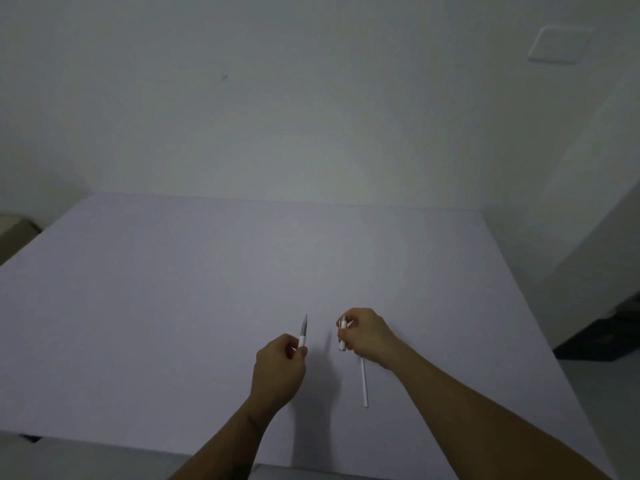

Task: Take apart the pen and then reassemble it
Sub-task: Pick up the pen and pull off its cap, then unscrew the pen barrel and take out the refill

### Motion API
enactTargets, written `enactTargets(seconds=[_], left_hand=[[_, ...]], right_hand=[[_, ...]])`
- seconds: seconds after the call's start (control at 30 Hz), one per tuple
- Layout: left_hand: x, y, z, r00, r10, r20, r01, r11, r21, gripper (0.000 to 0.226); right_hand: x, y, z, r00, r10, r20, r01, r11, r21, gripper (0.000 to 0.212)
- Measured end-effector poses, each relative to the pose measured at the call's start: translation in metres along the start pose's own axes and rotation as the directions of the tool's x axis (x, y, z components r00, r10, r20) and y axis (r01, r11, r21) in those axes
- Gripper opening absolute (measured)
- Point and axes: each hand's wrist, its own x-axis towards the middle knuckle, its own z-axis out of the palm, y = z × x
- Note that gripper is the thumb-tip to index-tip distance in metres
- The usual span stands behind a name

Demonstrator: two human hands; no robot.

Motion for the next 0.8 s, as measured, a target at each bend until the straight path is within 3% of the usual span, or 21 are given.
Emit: enactTargets(seconds=[0.37,0.67,0.8], left_hand=[[0.016,-0.020,0.004,0.991,-0.010,0.132,-0.001,0.997,0.083,0.005],[0.024,-0.028,0.007,0.980,-0.019,0.196,0.002,0.996,0.091,0.006],[0.028,-0.023,0.008,0.979,-0.030,0.203,0.016,0.997,0.070,0.006]], right_hand=[[0.017,0.031,0.043,0.995,0.074,-0.060,-0.091,0.933,-0.348,0.014],[0.019,0.042,0.054,0.987,0.065,-0.144,-0.116,0.917,-0.381,0.017],[0.020,0.041,0.051,0.990,0.073,-0.123,-0.113,0.926,-0.359,0.032]])
